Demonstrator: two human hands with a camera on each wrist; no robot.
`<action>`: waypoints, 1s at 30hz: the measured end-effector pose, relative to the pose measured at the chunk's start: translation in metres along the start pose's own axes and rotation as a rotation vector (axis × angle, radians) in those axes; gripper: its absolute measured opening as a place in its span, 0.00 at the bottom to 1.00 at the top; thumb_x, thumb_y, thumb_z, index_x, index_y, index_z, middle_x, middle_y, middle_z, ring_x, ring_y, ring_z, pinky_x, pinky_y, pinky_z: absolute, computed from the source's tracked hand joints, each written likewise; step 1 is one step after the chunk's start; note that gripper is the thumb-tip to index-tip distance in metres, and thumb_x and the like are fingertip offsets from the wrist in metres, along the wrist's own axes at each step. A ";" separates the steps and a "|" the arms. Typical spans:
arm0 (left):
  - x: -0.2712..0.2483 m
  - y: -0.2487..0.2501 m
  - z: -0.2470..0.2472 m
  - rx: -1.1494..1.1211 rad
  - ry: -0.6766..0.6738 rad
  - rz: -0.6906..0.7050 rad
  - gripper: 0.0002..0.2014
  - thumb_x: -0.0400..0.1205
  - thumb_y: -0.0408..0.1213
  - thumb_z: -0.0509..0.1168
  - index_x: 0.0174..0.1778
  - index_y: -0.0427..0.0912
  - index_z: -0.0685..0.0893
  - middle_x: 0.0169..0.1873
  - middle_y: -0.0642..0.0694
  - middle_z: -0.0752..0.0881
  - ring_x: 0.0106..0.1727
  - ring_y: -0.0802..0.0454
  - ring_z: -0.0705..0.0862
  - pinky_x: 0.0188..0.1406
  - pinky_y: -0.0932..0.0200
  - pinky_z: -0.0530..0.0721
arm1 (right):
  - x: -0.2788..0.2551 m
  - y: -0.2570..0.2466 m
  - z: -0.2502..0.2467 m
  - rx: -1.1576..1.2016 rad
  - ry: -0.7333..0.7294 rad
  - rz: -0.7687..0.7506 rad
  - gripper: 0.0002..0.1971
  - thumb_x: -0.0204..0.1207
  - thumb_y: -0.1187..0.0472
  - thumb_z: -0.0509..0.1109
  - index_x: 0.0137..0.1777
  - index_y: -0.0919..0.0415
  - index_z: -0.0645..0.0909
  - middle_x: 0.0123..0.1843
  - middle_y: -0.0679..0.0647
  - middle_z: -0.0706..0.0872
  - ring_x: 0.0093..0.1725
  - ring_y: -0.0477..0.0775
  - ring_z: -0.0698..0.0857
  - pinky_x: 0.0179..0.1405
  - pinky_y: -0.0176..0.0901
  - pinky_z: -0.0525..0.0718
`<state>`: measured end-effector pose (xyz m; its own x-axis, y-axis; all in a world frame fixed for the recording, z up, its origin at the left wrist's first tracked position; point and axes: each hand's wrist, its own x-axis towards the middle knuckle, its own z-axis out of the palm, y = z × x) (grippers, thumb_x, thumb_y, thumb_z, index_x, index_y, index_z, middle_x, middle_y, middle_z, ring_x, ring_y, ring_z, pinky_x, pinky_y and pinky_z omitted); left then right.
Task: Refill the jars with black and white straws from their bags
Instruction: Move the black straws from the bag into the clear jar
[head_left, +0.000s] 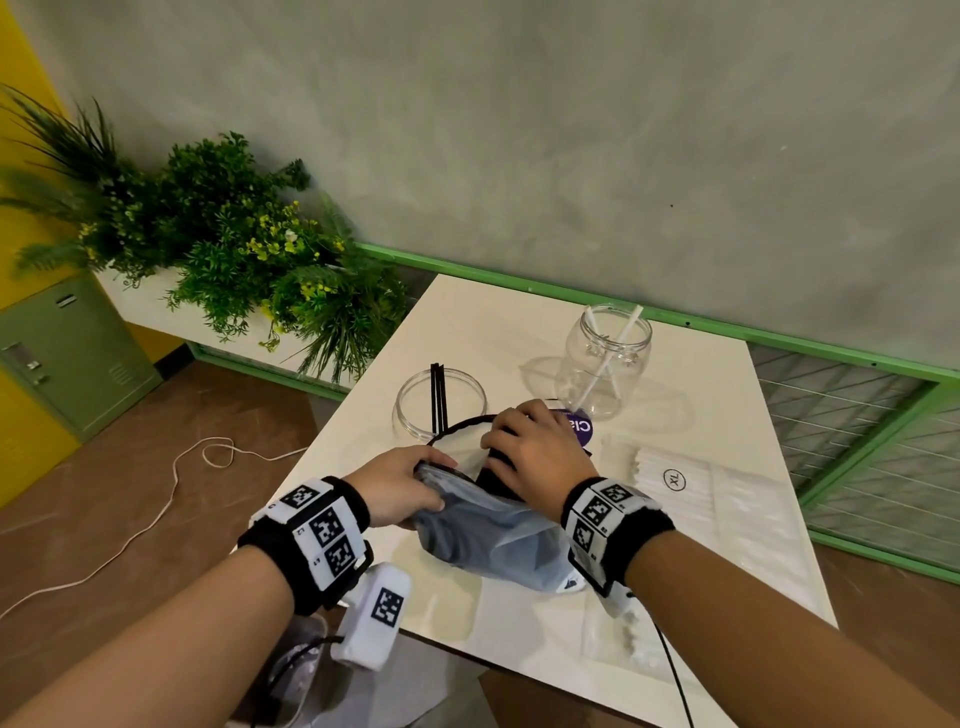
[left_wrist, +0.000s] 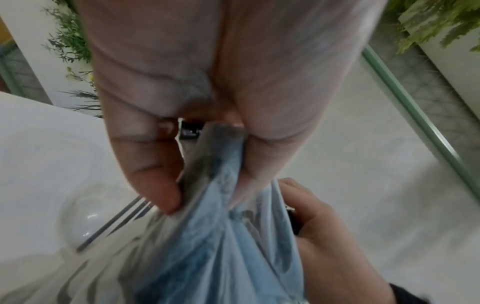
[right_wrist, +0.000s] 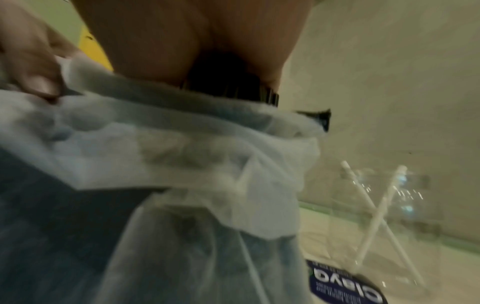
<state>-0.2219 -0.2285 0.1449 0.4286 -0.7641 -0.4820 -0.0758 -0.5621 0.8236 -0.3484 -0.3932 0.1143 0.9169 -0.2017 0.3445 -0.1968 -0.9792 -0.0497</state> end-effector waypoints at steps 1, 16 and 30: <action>0.001 -0.001 0.000 0.007 -0.006 0.001 0.20 0.75 0.20 0.63 0.55 0.49 0.78 0.47 0.42 0.83 0.41 0.48 0.83 0.25 0.62 0.82 | 0.001 0.001 0.001 0.011 0.034 0.034 0.10 0.74 0.49 0.66 0.50 0.51 0.84 0.50 0.49 0.84 0.52 0.58 0.77 0.43 0.60 0.83; 0.001 -0.003 -0.007 0.066 0.035 0.101 0.19 0.71 0.27 0.61 0.53 0.53 0.78 0.48 0.38 0.83 0.40 0.43 0.82 0.34 0.53 0.82 | -0.070 -0.010 -0.007 0.006 0.008 -0.081 0.27 0.67 0.41 0.73 0.63 0.54 0.78 0.55 0.48 0.82 0.53 0.55 0.78 0.50 0.45 0.75; 0.005 -0.001 0.007 0.449 0.151 0.282 0.18 0.72 0.21 0.58 0.39 0.54 0.77 0.51 0.42 0.80 0.50 0.48 0.79 0.36 0.70 0.72 | -0.078 -0.007 0.001 0.488 0.216 0.357 0.16 0.73 0.48 0.67 0.49 0.61 0.76 0.48 0.50 0.74 0.46 0.47 0.75 0.48 0.34 0.75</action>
<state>-0.2258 -0.2336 0.1394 0.4575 -0.8697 -0.1855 -0.5693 -0.4467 0.6902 -0.4182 -0.3702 0.0865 0.7237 -0.5578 0.4064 -0.2496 -0.7606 -0.5993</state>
